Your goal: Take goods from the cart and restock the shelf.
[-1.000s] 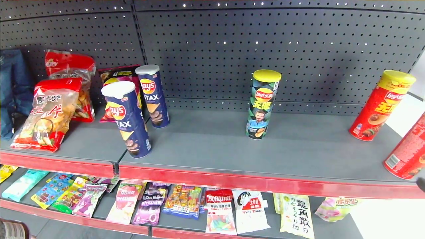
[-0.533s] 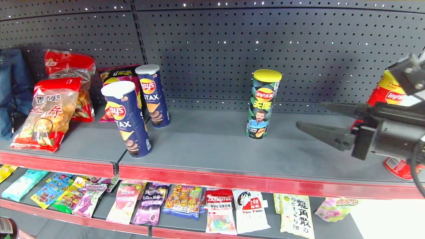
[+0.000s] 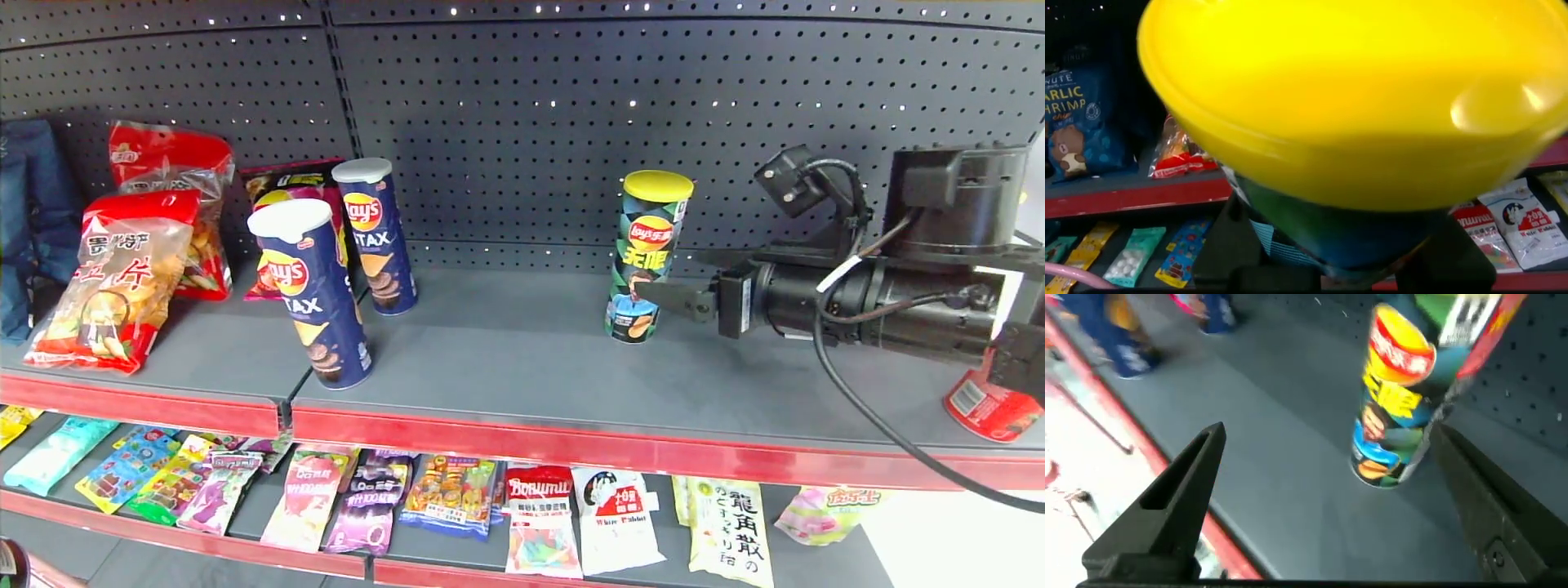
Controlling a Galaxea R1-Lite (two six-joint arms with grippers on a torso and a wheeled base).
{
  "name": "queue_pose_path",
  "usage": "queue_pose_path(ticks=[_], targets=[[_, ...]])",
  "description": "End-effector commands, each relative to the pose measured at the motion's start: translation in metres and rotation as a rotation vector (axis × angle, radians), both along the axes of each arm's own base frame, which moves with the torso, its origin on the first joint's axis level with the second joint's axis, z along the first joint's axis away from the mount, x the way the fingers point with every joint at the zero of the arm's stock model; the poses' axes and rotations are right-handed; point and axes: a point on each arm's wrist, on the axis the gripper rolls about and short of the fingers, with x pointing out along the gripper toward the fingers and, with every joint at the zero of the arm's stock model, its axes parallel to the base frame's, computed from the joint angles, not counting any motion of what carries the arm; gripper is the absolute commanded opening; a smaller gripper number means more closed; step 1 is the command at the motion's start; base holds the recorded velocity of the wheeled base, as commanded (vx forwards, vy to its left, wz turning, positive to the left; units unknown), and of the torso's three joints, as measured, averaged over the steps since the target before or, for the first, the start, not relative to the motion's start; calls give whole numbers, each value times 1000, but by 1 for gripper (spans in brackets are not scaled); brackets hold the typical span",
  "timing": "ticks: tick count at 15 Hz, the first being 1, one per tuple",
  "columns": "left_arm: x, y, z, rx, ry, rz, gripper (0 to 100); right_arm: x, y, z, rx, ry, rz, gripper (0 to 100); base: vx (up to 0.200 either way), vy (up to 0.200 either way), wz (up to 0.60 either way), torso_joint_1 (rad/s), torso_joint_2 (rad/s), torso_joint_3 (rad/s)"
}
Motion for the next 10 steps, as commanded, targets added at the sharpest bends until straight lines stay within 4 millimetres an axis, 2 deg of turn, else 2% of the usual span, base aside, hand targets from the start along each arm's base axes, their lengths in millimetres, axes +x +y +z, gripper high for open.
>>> queue_pose_path(ticks=[1,7,10], targets=[[1,0,1,0,5,2,0,16,3,-14,-11,45,-46,100,0,0,0,0,0,0],[3,0,-2,1,19,0,0,55,4,-8,6,11,-116,100,0,0,0,0,0,0],[4,0,-2,1,21,2,0,65,8,-9,11,7,-115,100,0,0,0,0,0,0]])
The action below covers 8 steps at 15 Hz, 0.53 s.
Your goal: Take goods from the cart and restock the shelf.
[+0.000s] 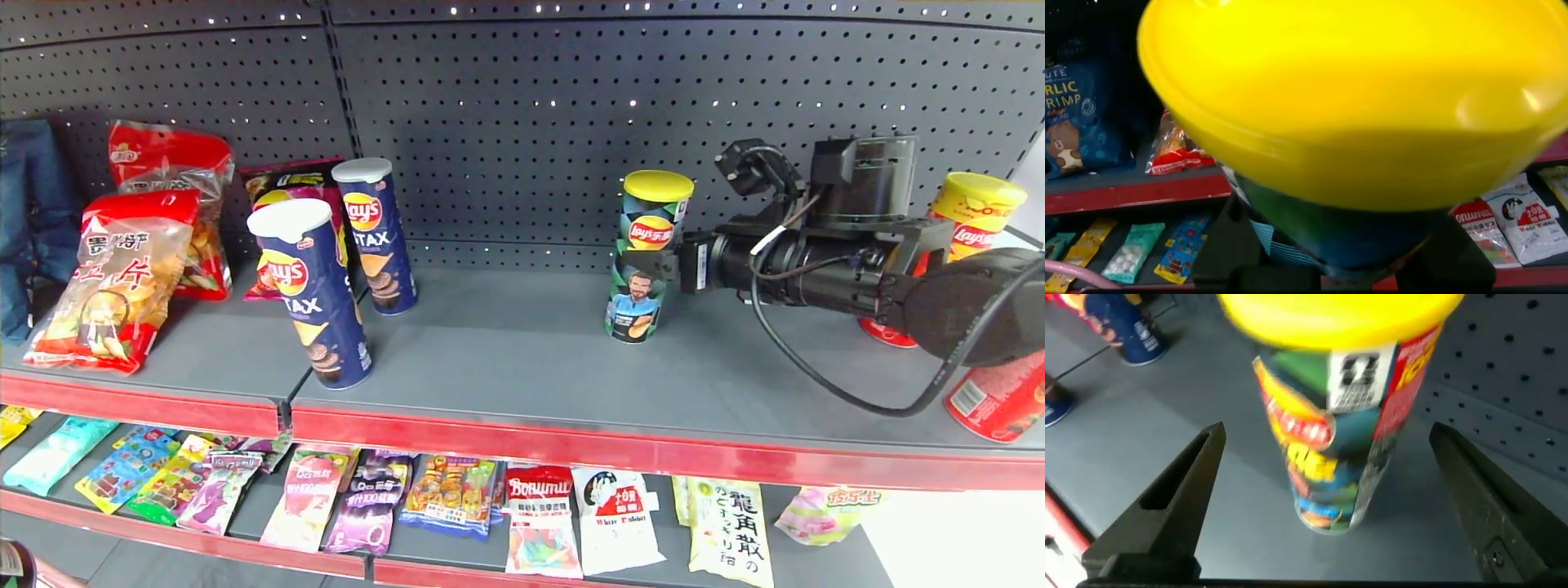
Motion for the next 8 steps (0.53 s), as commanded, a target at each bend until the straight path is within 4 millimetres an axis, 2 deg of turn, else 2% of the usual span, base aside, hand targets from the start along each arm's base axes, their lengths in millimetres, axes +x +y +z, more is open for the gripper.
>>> queue_pose_path(ticks=[1,8], targets=[[1,0,0,0,5,0,0,11,5,-7,-5,12,4,100,0,0,0,0,0,0],[1,0,0,0,3,-1,0,37,16,-14,-3,4,4,100,0,0,0,0,0,0]])
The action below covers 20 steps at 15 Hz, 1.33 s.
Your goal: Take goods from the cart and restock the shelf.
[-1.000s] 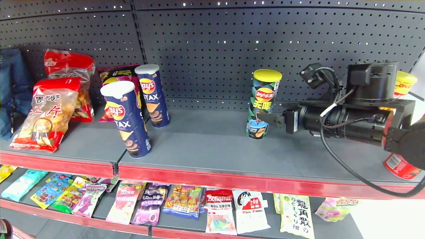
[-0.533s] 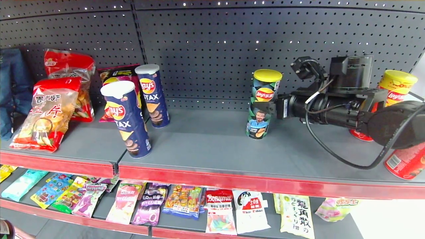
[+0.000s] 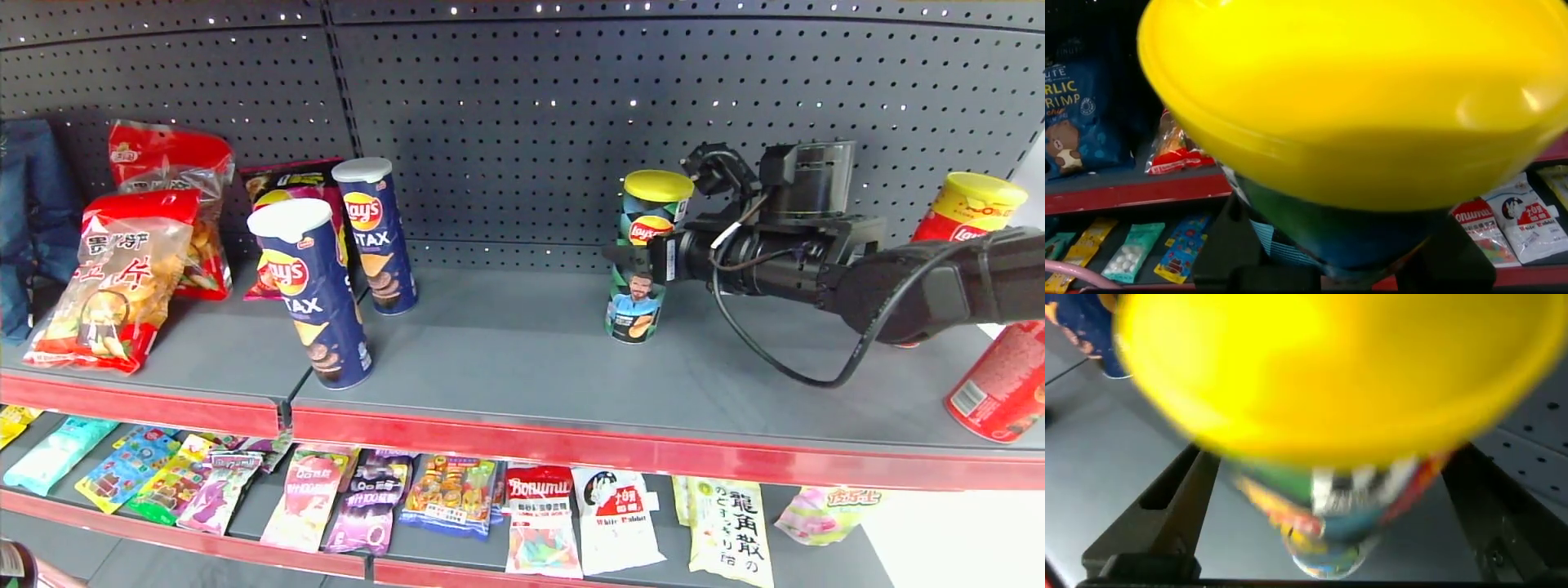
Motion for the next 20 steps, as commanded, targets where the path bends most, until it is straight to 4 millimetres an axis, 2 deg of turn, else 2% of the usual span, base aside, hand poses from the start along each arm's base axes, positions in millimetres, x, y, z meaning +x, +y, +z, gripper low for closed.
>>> queue_pose_path(ticks=[1,2,3,6,9,10,12,14,16,20], targets=[[0,0,0,0,2,0,0,5,2,-5,-4,10,1,100,0,0,0,0,0,0],[1,0,0,0,4,0,0,6,3,-6,-5,9,3,100,0,0,0,0,0,0],[1,0,-1,0,5,0,0,9,4,-8,-4,5,1,0,0,0,0,0,0,0],[1,0,-1,0,5,0,0,13,7,-10,4,-26,5,0,0,0,0,0,0,0],[0,0,0,0,2,0,0,8,7,-10,4,-19,8,0,0,0,0,0,0,0],[0,0,0,0,0,0,0,0,6,0,14,-38,14,0,0,0,0,0,0,0],[-1,0,0,0,-4,0,0,-29,5,16,25,-58,52,0,0,0,0,0,0,0],[-2,0,1,0,-10,0,0,-60,0,21,35,-51,132,0,0,0,0,0,0,0],[-3,0,2,-1,-16,0,0,-84,-10,18,37,-29,188,0,0,0,0,0,0,0],[-3,0,2,-1,-18,0,0,-103,-17,15,35,-26,199,0,0,0,0,0,0,0]])
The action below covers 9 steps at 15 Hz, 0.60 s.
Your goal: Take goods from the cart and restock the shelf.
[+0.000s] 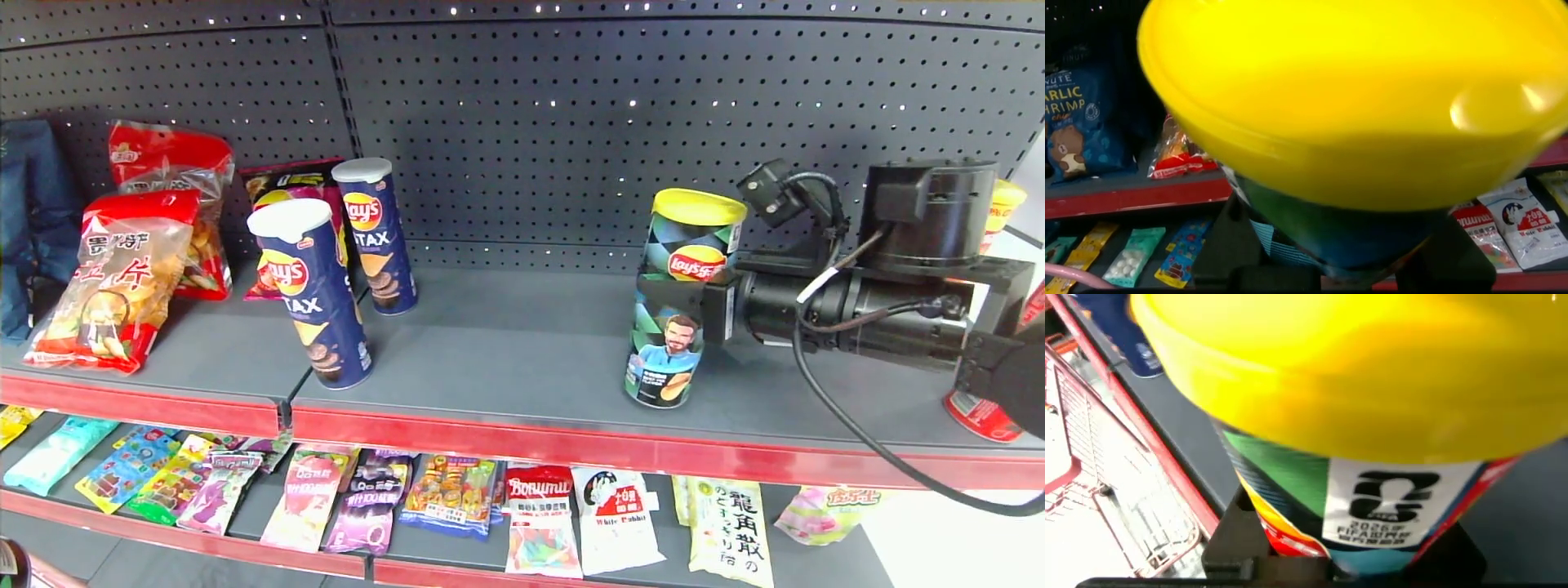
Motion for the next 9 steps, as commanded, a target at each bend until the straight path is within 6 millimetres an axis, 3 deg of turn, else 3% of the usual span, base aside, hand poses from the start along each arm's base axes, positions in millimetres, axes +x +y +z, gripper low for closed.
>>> queue_pose_path(ticks=[1,9], targets=[[0,0,1,0,-1,0,0,-13,-5,7,15,-30,6,0,0,0,0,0,0,0],[-1,0,1,0,-6,0,0,-24,8,-7,5,-42,72,0,0,0,0,0,0,0]])
